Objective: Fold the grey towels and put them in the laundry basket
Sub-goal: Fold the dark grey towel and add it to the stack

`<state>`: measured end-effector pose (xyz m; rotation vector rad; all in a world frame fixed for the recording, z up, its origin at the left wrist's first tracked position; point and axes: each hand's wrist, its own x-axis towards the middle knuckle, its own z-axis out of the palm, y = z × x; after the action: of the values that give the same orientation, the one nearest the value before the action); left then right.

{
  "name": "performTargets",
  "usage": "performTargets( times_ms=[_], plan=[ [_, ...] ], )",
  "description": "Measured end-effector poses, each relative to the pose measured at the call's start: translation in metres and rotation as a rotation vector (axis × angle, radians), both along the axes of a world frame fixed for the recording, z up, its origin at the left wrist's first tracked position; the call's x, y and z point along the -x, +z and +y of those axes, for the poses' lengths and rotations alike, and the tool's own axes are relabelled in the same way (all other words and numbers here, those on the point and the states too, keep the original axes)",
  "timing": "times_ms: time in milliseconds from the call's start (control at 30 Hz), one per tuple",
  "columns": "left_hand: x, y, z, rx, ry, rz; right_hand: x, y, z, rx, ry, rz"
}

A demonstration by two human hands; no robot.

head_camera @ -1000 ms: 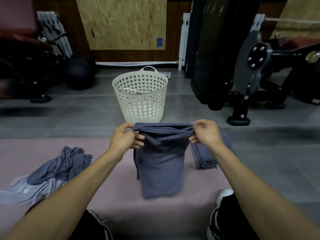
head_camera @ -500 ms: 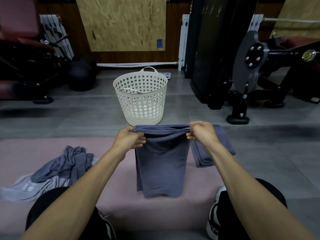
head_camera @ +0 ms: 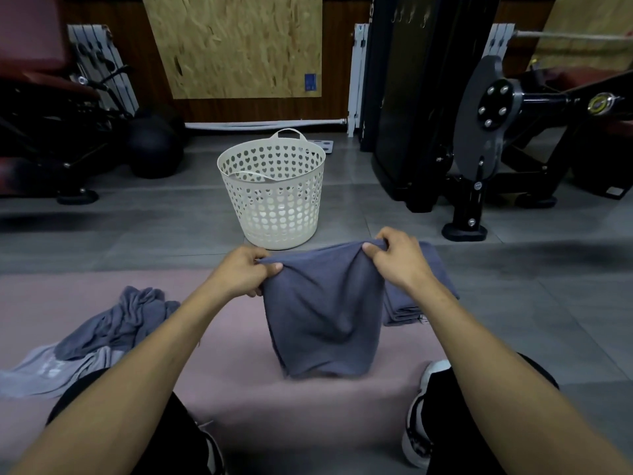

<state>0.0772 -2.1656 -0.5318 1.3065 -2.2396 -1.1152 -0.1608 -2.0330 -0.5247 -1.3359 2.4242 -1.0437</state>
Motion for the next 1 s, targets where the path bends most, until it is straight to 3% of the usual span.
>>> performTargets(
  times_ms=[200, 300, 467, 600, 767, 1000],
  plan=[
    [0.034, -0.029, -0.051, -0.070, -0.012, -0.277, 0.027, -0.035, -0.047, -0.277, 0.000, -0.207],
    [0.054, -0.041, -0.075, 0.009, -0.036, -0.398, 0.039, -0.049, -0.074, -0.322, -0.025, -0.196],
    [0.072, -0.036, -0.103, 0.415, 0.184, -0.100, 0.052, -0.034, -0.104, 0.075, -0.071, -0.058],
    [0.065, -0.030, -0.102, 0.528, 0.193, 0.037, 0.051, -0.022, -0.102, 0.227, -0.026, -0.022],
    [0.041, -0.064, -0.074, 0.434, 0.201, -0.043, 0.032, -0.055, -0.074, 0.114, -0.008, -0.063],
    [-0.008, -0.170, 0.014, 0.164, 0.092, -0.232, -0.012, -0.157, 0.012, -0.175, -0.044, -0.262]
  ],
)
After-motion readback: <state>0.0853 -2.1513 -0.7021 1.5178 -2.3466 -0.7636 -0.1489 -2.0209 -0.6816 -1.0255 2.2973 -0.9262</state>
